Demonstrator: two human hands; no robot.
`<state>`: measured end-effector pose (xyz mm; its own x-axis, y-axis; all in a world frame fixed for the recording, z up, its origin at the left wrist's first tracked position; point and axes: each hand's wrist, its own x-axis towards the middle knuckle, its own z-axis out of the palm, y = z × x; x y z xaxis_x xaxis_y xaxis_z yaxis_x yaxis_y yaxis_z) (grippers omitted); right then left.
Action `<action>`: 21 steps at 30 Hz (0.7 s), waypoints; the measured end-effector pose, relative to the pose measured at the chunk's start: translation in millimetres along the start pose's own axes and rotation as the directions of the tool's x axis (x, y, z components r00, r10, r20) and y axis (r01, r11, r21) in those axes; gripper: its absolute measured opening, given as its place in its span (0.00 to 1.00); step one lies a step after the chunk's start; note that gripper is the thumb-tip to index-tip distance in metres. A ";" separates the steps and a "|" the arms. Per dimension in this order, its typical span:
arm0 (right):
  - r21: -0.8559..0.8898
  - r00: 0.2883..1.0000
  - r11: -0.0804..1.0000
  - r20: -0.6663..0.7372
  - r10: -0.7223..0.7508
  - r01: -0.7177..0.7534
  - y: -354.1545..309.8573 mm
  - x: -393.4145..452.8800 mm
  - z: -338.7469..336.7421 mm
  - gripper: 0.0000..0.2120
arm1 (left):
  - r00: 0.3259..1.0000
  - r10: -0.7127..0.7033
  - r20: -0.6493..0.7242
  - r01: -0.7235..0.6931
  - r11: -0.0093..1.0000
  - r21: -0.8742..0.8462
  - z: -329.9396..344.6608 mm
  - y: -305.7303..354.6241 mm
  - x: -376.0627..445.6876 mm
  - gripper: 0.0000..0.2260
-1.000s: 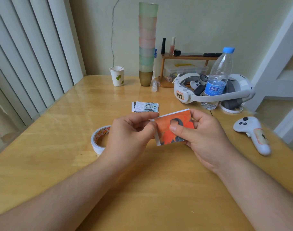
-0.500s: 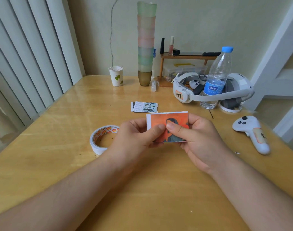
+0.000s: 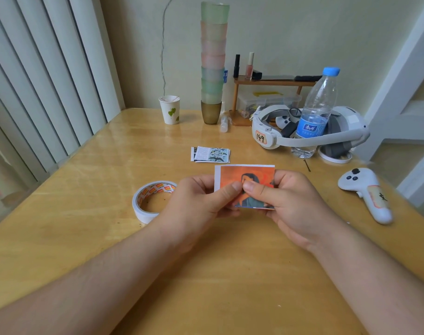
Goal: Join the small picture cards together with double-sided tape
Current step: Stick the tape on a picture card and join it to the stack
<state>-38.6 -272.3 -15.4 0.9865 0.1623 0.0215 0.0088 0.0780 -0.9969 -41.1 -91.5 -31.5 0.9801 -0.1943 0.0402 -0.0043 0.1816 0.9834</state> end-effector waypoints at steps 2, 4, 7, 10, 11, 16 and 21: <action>0.000 1.000 1.000 0.003 0.014 -0.014 -1.2 0.3 -0.4 0.06 | 1.000 0.001 0.001 -0.001 1.000 -0.004 0.0 0.2 -0.2 0.08; -0.021 0.999 0.999 0.006 0.033 -0.033 -1.9 1.4 -1.6 0.07 | 1.000 0.007 0.003 -0.007 1.000 0.000 -0.6 0.3 0.0 0.08; -0.149 0.999 0.988 -0.013 0.030 -0.031 -1.0 2.3 -4.6 0.11 | 1.000 0.021 0.002 -0.021 1.000 0.006 -1.6 0.6 0.1 0.07; -0.247 0.999 0.968 -0.010 -0.033 0.029 1.7 2.8 -7.0 0.09 | 1.000 0.020 -0.005 -0.020 1.000 0.008 -2.7 1.4 0.0 0.07; -0.261 0.999 0.964 -0.009 -0.047 0.043 1.9 2.9 -7.5 0.08 | 1.000 0.014 -0.004 -0.014 1.000 0.009 -3.0 1.7 0.4 0.07; -0.283 0.996 0.956 -0.001 -0.085 0.081 0.9 2.4 -7.1 0.06 | 0.996 -0.081 0.028 0.083 0.994 -0.066 -3.3 5.2 1.6 0.07; -0.297 0.996 0.952 0.055 -0.066 0.079 -0.7 1.6 -7.2 0.08 | 0.987 -0.154 0.053 0.155 0.988 -0.019 -4.3 5.7 1.6 0.05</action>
<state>-35.8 -279.2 -15.2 0.9733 0.2106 0.0914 0.1354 -0.2051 -0.9693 -38.7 -86.7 -26.6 0.9571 -0.2710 -0.1024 0.1517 0.1678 0.9741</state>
